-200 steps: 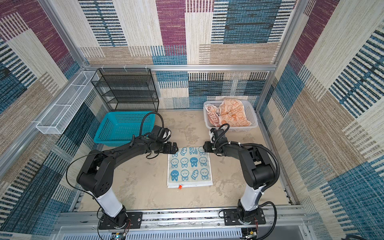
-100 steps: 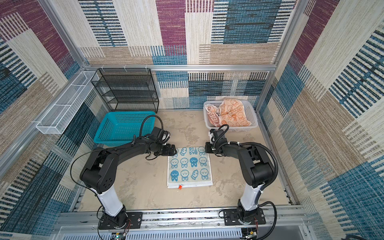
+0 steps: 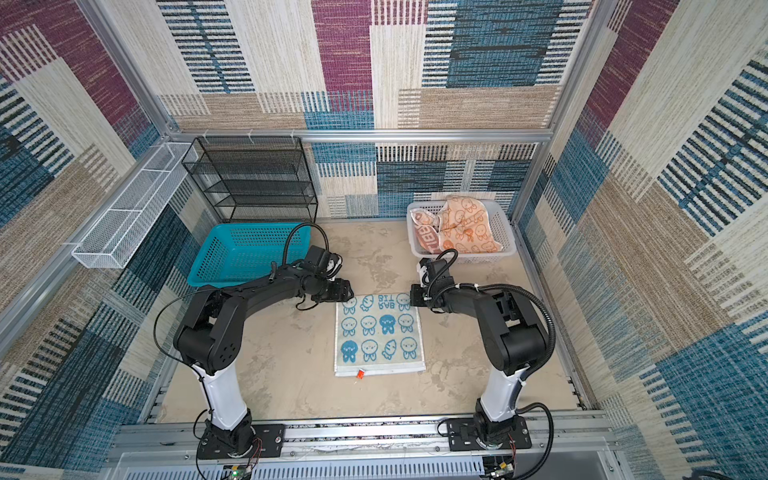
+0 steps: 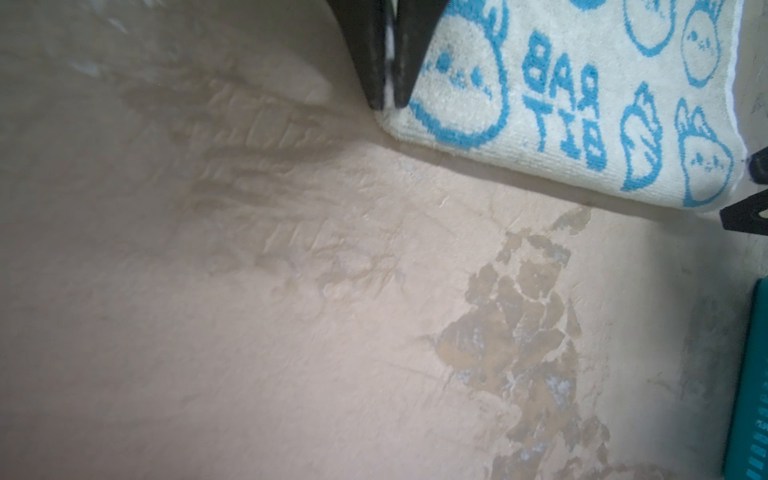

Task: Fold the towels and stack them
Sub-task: 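Lower both grippers onto the far folded edge and pinch it, then lift the far folded edge with both grippers and fold it toward the robot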

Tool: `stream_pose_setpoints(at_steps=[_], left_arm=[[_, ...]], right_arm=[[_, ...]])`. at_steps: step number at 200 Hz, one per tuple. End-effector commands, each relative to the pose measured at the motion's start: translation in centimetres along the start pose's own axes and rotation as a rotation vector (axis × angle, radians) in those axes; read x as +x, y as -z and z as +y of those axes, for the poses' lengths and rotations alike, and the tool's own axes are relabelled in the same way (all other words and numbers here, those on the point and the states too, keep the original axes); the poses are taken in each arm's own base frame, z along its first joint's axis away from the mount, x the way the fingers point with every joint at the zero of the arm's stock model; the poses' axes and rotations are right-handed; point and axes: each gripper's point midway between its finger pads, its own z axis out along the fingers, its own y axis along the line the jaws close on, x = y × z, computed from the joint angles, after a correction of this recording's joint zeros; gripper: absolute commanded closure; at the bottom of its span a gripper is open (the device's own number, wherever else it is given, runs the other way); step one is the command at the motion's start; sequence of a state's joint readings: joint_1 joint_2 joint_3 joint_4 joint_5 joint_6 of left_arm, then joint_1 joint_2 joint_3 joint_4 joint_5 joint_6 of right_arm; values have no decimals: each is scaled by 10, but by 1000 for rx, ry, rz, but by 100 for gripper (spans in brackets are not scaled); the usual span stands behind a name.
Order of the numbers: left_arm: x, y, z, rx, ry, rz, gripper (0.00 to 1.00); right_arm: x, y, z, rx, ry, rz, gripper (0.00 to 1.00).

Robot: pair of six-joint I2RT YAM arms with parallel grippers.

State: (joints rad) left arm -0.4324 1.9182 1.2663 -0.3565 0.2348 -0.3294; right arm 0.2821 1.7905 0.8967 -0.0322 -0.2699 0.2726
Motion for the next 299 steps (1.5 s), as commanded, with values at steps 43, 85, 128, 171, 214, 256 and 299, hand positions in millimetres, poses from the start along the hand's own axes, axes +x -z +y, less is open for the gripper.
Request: stream_pose_setpoints(at_steps=[43, 85, 128, 171, 214, 256, 299], left_arm=[[17, -2, 19, -83, -38, 52, 38], [18, -7, 23, -99, -44, 65, 49], [22, -11, 26, -107, -54, 75, 70], [21, -11, 24, -94, -69, 75, 92], [8, -2, 17, -86, -97, 44, 100], [-20, 36, 2, -74, -137, -91, 100], [-18, 60, -6, -40, -142, -173, 100]], right_arm=[[8, -3, -4, 15, -8, 32, 90], [8, -4, -5, 19, -10, 35, 91], [8, -3, -5, 22, -10, 34, 91], [3, -2, -1, 12, -10, 27, 96], [-13, 8, 5, 8, -9, -9, 99], [-32, 32, 16, 9, 8, -52, 100], [-28, 57, 24, -12, 2, -77, 100]])
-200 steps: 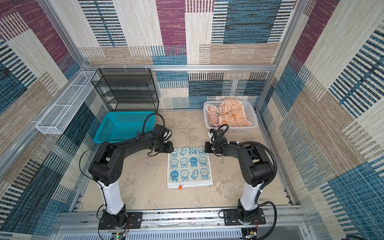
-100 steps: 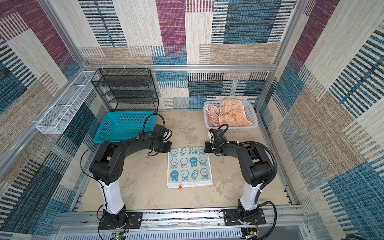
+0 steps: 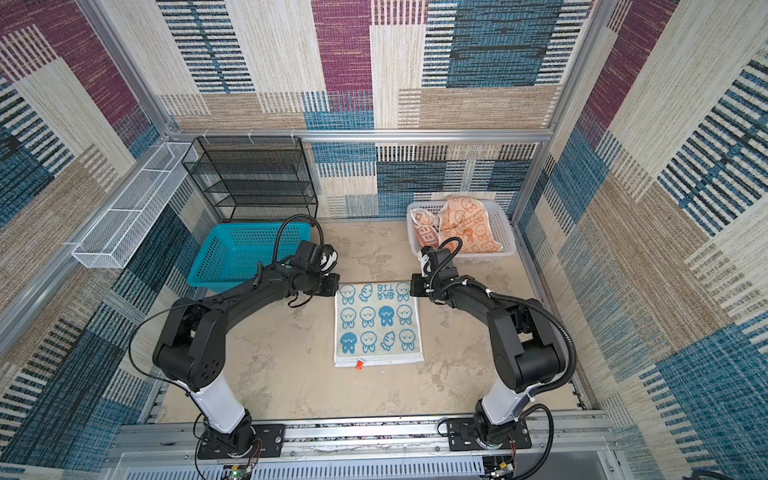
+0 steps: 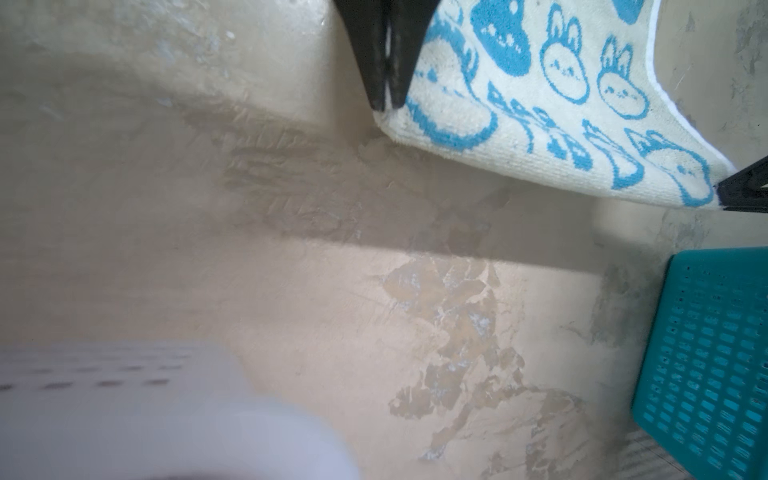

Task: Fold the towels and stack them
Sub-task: 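Lift the far folded edge with both grippers and fold it toward the robot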

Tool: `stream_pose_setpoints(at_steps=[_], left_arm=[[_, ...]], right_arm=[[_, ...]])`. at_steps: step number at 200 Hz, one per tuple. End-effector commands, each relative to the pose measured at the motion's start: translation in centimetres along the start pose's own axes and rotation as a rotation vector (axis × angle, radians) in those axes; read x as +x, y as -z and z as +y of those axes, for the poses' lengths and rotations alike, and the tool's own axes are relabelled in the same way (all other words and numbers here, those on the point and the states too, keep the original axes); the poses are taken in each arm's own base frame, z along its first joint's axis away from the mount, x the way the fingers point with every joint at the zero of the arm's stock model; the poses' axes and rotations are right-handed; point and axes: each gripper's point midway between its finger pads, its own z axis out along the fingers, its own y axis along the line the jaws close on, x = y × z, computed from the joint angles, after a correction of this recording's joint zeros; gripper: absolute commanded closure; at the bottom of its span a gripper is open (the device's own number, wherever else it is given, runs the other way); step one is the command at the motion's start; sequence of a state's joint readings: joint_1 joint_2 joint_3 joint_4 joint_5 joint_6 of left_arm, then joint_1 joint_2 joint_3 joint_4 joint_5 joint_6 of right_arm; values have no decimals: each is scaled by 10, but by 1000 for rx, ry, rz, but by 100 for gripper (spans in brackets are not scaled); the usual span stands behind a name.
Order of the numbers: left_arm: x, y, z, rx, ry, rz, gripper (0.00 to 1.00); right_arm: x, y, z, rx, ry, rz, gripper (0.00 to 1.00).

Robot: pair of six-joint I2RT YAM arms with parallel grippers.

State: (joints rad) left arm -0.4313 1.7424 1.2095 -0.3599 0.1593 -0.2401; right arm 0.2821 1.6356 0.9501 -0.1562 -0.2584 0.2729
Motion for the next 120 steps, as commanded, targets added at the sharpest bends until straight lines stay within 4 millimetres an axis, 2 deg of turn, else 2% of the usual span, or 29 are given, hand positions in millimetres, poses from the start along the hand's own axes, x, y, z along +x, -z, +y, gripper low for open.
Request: stream_pose_setpoints(at_steps=[1, 32, 61, 89, 120], left_arm=[[-4, 8, -2, 2, -30, -46, 100], [9, 19, -5, 10, -14, -57, 100], [27, 32, -10, 39, 23, -78, 100], [61, 33, -11, 59, 77, -34, 100], [104, 17, -11, 95, 145, 55, 100]], right_arm=[[5, 11, 2, 2, -20, 1, 100], [19, 27, 3, -6, -37, -1, 100], [44, 38, 4, -34, -72, 17, 100], [77, 36, 2, -64, -105, 65, 100], [106, 26, -2, -79, -140, 113, 100]])
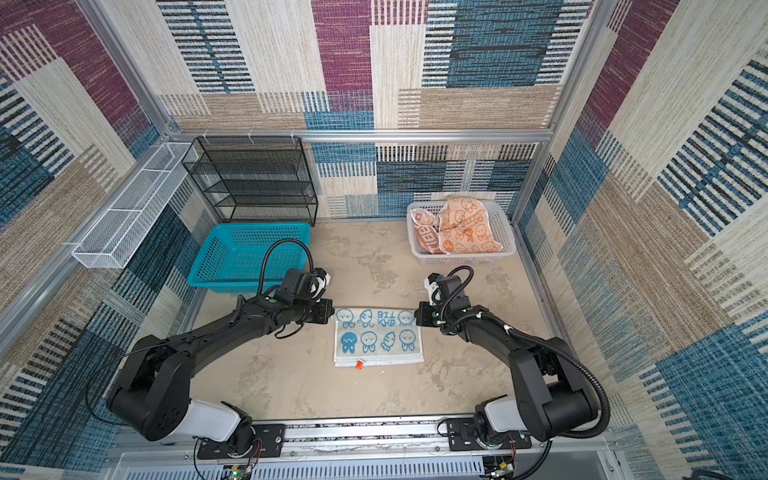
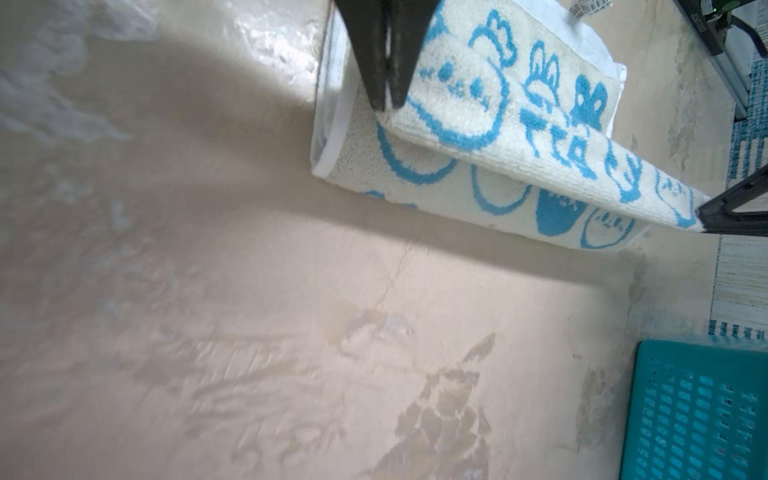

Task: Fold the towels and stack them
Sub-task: 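Lift the far folded edge with both grippers and fold it toward the robot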

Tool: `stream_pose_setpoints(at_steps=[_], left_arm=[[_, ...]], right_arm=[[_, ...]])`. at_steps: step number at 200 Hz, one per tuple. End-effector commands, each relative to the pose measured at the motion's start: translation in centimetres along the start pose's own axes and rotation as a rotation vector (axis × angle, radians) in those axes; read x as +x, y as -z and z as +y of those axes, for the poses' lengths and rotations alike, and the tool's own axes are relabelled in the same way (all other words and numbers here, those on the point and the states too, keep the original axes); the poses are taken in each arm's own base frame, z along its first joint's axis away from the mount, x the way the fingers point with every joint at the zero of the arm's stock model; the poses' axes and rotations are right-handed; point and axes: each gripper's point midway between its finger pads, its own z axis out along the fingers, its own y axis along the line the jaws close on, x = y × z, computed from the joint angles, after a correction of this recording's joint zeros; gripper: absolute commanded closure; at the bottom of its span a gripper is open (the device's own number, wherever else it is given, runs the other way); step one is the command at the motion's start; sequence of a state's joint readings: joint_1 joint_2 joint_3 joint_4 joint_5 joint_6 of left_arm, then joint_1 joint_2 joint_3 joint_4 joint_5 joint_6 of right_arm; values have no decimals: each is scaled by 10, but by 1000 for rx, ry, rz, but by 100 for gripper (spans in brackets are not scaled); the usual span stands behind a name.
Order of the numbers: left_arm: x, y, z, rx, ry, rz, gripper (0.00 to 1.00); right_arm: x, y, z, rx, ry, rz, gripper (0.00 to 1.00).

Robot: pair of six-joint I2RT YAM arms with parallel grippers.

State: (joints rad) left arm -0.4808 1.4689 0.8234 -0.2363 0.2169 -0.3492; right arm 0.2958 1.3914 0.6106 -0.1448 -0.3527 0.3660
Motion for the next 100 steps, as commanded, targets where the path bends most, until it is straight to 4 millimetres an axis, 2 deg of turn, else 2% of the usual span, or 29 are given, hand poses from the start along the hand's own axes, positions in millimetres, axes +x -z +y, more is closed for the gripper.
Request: stream_pose_setpoints(at_steps=[1, 24, 45, 64, 100], left_arm=[[19, -9, 3, 12, 81, 32, 100], [36, -21, 6, 10, 96, 84, 100], [36, -28, 8, 5, 104, 98, 100], [27, -34, 11, -24, 98, 97, 100], [-4, -44, 17, -77, 68, 75, 100]], right_arm=[[7, -7, -2, -15, -31, -1, 100], [15, -15, -5, -20, -46, 19, 100], [11, -20, -6, -19, -54, 18, 100], [3, -25, -6, -11, -64, 10, 100], [-17, -38, -5, -2, -67, 4, 100]])
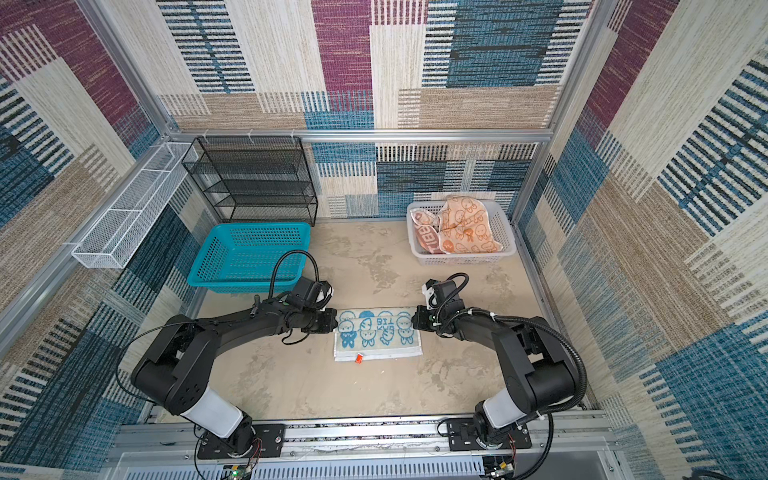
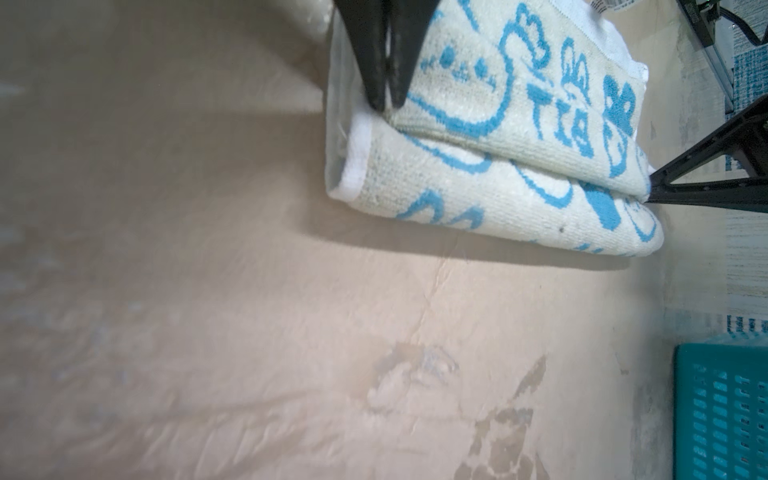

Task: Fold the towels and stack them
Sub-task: 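Lift the far folded edge with both grippers and fold it toward the robot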

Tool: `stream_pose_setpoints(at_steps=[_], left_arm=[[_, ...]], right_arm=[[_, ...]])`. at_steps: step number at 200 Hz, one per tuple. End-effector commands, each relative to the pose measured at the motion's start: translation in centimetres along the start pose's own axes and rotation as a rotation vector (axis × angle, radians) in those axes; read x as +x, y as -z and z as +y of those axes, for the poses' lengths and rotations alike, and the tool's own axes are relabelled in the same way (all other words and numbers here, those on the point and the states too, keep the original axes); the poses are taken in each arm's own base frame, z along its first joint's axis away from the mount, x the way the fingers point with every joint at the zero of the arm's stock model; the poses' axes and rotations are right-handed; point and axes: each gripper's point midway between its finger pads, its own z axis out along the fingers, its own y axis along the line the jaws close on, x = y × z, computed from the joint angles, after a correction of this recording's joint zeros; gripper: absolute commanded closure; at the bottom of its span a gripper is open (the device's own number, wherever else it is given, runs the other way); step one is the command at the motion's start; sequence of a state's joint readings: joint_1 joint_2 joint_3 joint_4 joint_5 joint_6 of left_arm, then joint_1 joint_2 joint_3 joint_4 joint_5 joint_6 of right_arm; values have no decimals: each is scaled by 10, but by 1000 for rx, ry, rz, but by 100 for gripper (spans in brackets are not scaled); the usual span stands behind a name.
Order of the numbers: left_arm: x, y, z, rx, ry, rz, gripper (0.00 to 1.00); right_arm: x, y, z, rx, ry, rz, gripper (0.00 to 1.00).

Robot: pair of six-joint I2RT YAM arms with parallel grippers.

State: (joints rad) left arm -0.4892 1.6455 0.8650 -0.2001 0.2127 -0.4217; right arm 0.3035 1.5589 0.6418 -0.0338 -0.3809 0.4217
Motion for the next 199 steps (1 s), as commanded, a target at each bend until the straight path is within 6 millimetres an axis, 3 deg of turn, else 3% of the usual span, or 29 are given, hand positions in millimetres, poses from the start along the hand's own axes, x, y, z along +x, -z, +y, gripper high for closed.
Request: stream_pose_setpoints(at_steps=[1, 41, 83, 118, 199], left_arm=[[-18, -2, 4, -40, -18, -20, 100], [-38, 2, 4, -62, -21, -44, 100], [-46, 30, -5, -56, -31, -84, 100], [-39, 42, -12, -33, -32, -99, 100], [3, 16, -2, -5, -1, -11, 100]], right_arm=[[-18, -5, 1, 16, -7, -34, 100], [-45, -6, 9, 28, 14, -61, 100], [-60, 13, 20, 32, 43, -104, 100], [-53, 21, 21, 23, 37, -113, 100], [-9, 5, 0, 22, -7, -38, 98]])
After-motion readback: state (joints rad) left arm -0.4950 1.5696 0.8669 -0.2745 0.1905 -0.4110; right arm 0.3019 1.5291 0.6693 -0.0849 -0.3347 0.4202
